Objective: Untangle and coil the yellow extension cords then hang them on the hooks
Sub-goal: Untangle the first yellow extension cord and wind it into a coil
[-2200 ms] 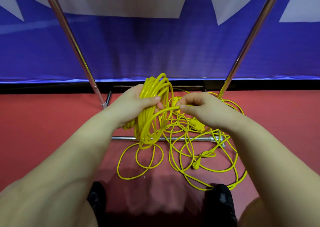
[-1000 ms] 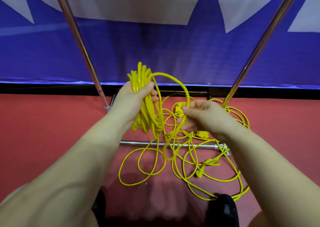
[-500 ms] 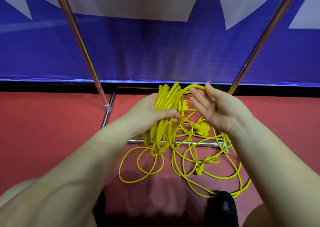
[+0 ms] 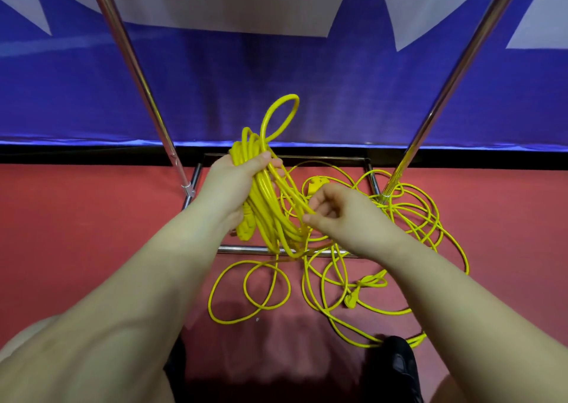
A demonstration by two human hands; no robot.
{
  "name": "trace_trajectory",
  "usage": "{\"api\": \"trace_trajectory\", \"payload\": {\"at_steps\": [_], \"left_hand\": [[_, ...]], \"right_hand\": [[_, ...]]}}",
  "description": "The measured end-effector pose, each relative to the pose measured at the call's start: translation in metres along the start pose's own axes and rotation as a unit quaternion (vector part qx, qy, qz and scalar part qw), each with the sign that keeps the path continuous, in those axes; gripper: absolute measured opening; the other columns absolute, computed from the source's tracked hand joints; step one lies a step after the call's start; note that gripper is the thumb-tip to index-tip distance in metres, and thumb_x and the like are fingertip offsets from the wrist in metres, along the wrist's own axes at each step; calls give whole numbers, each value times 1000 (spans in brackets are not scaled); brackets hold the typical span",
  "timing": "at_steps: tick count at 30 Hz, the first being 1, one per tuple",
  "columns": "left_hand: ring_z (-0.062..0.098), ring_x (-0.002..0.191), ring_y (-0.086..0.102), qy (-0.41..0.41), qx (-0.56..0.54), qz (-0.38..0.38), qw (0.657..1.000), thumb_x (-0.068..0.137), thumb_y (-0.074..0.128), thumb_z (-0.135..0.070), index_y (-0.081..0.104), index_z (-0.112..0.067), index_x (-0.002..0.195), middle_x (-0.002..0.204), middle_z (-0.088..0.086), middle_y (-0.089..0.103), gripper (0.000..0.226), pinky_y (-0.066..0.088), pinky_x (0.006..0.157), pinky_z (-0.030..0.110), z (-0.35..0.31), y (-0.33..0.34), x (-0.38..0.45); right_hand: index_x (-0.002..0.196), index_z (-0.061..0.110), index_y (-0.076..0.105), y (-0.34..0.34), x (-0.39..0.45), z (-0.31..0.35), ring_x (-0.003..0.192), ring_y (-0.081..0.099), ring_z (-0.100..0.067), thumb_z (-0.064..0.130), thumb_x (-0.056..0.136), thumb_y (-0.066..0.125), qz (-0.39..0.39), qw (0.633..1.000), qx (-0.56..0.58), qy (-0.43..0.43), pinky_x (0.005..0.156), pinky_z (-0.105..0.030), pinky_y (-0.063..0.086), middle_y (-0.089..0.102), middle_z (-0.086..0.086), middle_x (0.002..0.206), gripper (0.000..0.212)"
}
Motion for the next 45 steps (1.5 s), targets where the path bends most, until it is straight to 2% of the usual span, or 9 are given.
{"api": "trace_trajectory", "payload": {"at_steps": [6, 11, 16, 23, 27, 32, 35, 39, 45], "left_hand": [[3, 50, 63, 54, 122, -25, 991, 92, 55, -13, 56, -5, 103, 65, -2, 66, 14, 53, 50, 21, -3, -12, 7], [6, 56, 66, 67, 141, 8, 988, 92, 55, -13, 56, -7, 102, 76, 6, 65, 12, 56, 55, 24, -5, -13, 6], [4, 56, 64, 84, 227, 101, 965, 91, 57, -11, 57, -14, 89, 72, 1, 68, 3, 52, 52, 20, -3, 0, -6], [20, 67, 64, 48, 228, 224, 946, 87, 63, -17, 60, -12, 89, 77, 8, 68, 6, 55, 68, 36, 7, 15, -19], [13, 65, 68, -8, 178, 294, 939, 88, 54, -2, 60, -15, 94, 73, 2, 71, 15, 58, 63, 26, 14, 28, -32], [12, 53, 64, -6, 113, 214, 970, 88, 54, -2, 59, -11, 85, 61, 1, 67, 11, 56, 51, 26, 11, 27, -31], [11, 51, 64, -4, 68, 159, 985, 89, 53, -4, 59, -9, 82, 58, 0, 67, 10, 56, 49, 26, 5, 20, -23], [11, 56, 67, -4, 92, 173, 981, 90, 52, -6, 58, -10, 83, 61, 1, 68, 10, 56, 53, 28, 2, 17, -21], [16, 62, 69, -39, 106, 248, 962, 90, 50, -8, 59, -12, 90, 69, 5, 71, 10, 57, 59, 33, 4, 21, -33]], "right_hand": [[71, 18, 54, -34, 0, -8, 65, 67, -19, 20, 80, 70, -209, 977, -4, 41, 63, -29, 52, 63, -1, 65, 18], [68, 9, 60, -26, -2, -14, 64, 58, -21, 13, 83, 59, 13, 982, -172, 81, 61, -29, 45, 56, -1, 60, 16], [72, 12, 61, -17, -14, 12, 47, 42, -10, 8, 93, 51, 195, 966, 157, 68, 47, -23, 47, 46, -2, 57, 24], [66, 19, 55, -33, -2, 8, 48, 44, -10, 24, 91, 56, -17, 992, 125, 1, 50, -26, 47, 44, 2, 55, 26], [82, 16, 58, -31, 0, 7, 49, 51, -6, 17, 87, 63, -54, 982, 180, -15, 50, -18, 45, 57, 2, 55, 7], [91, 13, 56, -32, -2, -3, 69, 58, -18, 43, 91, 51, -65, 995, 57, 58, 66, -30, 45, 66, -2, 77, 31], [90, 13, 54, -31, -2, -11, 59, 54, -8, 42, 96, 41, -59, 995, -29, 78, 53, -18, 39, 66, -3, 84, 32], [78, 22, 55, -44, 1, -7, 48, 45, -4, 21, 91, 58, -201, 962, 187, 4, 51, -19, 40, 53, 12, 53, 14], [75, 20, 60, -47, 5, -6, 54, 41, -6, 19, 89, 61, -125, 974, 189, -1, 57, -22, 36, 48, 6, 60, 14]]}}
Point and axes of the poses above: each hand's wrist, its own x-axis towards the middle knuckle, its own y-axis out of the palm, z = x × y, the point moved 3 cm from there along x, towards the middle knuckle
